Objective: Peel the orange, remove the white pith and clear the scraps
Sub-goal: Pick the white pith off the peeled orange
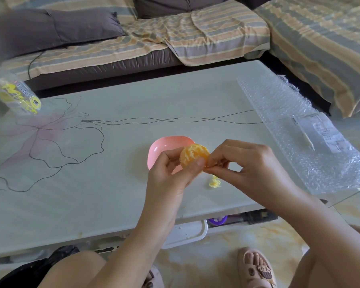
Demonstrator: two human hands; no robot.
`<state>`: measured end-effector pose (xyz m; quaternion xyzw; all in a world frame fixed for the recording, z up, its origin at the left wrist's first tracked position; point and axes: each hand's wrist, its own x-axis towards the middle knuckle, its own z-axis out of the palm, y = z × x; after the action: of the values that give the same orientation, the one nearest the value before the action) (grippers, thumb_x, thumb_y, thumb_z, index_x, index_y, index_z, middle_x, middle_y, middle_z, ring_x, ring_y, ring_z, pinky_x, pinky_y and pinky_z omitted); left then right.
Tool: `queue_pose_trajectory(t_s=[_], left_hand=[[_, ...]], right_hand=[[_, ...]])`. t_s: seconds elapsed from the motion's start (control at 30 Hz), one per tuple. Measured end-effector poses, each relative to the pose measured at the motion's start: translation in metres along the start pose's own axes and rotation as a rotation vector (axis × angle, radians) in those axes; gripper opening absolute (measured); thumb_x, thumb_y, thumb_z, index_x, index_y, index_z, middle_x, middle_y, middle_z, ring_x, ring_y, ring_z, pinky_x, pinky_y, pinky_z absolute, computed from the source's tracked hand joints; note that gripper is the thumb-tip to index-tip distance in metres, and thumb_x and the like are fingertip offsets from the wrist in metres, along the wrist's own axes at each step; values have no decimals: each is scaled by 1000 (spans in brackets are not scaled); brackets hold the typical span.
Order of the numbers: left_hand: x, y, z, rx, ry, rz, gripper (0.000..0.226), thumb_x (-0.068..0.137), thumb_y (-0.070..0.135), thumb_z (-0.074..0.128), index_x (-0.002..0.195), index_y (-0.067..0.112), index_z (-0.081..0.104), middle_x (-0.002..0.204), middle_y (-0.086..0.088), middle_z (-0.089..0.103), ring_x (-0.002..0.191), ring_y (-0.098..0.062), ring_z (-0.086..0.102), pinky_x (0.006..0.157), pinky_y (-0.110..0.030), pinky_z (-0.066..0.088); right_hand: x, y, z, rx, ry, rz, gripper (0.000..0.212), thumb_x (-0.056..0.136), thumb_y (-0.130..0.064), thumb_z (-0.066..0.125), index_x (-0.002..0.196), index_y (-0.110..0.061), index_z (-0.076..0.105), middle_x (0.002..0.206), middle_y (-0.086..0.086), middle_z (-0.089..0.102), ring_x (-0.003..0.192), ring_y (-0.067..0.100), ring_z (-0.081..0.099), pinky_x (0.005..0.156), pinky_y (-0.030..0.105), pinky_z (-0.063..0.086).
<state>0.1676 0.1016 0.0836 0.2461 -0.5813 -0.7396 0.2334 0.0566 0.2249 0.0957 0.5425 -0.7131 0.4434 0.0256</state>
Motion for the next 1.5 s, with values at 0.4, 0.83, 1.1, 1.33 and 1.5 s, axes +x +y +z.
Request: queue_pose_trajectory(t_s=[0.4, 0.83, 1.1, 1.33, 1.5], left_hand=[[-2, 7, 5, -250, -63, -205, 17, 70, 21, 67, 81, 10, 73, 87, -8, 73, 86, -17, 69, 81, -27, 57], [3, 13, 0, -516, -30, -446, 40, 72, 13, 74, 109, 1, 64, 101, -14, 72, 86, -20, 72, 82, -33, 57], [5, 11, 5, -603, 17, -478, 54, 66, 10, 69, 117, -4, 59, 111, -20, 69, 90, -24, 71, 82, -39, 56], [11, 13, 1, -704, 35, -456, 54, 72, 9, 67, 122, -8, 52, 125, -24, 59, 111, -37, 62, 82, -47, 56], [11, 10, -5, -716, -50, -524, 57, 78, 16, 73, 126, -6, 52, 130, -23, 57, 114, -40, 60, 82, -45, 57]], right_hand=[[-4, -3, 2, -86, 39, -47, 14, 74, 1, 74, 75, -10, 66, 71, -4, 60, 63, 9, 54, 62, 4, 38], [-2, -5, -1, -8, 123, 5, 3, 77, -12, 76, 76, -11, 73, 75, -3, 65, 63, 5, 58, 62, 12, 45], [-3, 1, -2, -66, -14, 60, 4, 78, -12, 72, 76, -14, 69, 71, -12, 56, 63, 7, 55, 60, 4, 37], [-3, 26, 4, -248, -155, 281, 7, 75, -21, 76, 72, -21, 70, 69, -11, 54, 60, 5, 49, 57, 17, 38], [1, 40, 18, -276, -188, 553, 14, 73, -14, 76, 72, -22, 64, 60, -15, 51, 60, 2, 50, 54, 11, 36]])
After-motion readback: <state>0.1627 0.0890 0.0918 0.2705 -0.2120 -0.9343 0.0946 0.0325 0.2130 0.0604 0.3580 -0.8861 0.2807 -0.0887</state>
